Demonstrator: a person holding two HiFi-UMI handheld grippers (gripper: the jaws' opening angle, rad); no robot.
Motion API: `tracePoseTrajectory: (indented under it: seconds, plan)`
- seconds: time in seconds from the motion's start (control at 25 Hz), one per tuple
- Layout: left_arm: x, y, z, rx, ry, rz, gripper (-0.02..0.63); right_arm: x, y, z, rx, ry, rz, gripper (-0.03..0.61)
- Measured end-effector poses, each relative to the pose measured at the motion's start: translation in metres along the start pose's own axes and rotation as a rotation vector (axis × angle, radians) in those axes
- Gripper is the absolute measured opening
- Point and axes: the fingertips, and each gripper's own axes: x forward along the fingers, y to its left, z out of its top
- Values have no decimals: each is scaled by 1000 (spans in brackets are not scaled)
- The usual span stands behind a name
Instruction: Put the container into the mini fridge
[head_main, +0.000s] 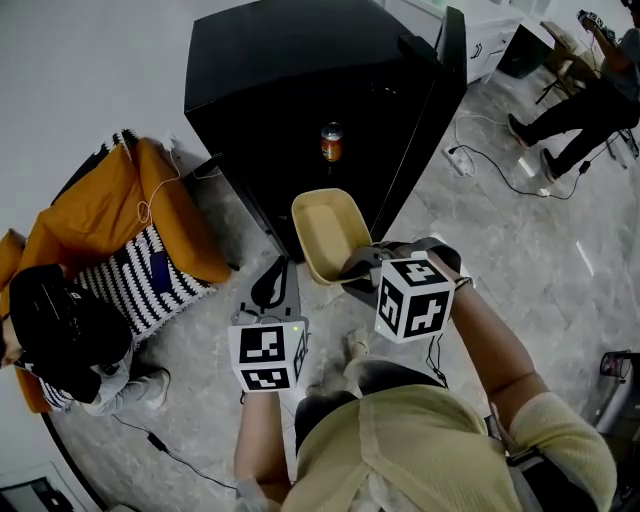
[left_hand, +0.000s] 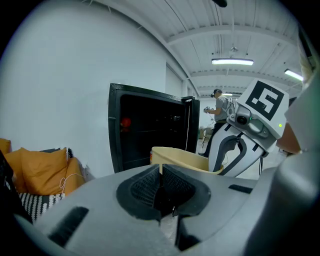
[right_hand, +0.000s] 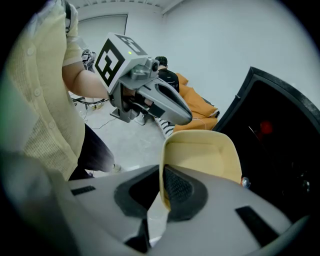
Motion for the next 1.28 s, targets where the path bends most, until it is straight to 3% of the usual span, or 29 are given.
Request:
tracePoseTrajectory:
  seconds: [1.28]
  plan:
    - [41,28,72,1,-129,115,35,-30,-131,17,-182,25,-113,34]
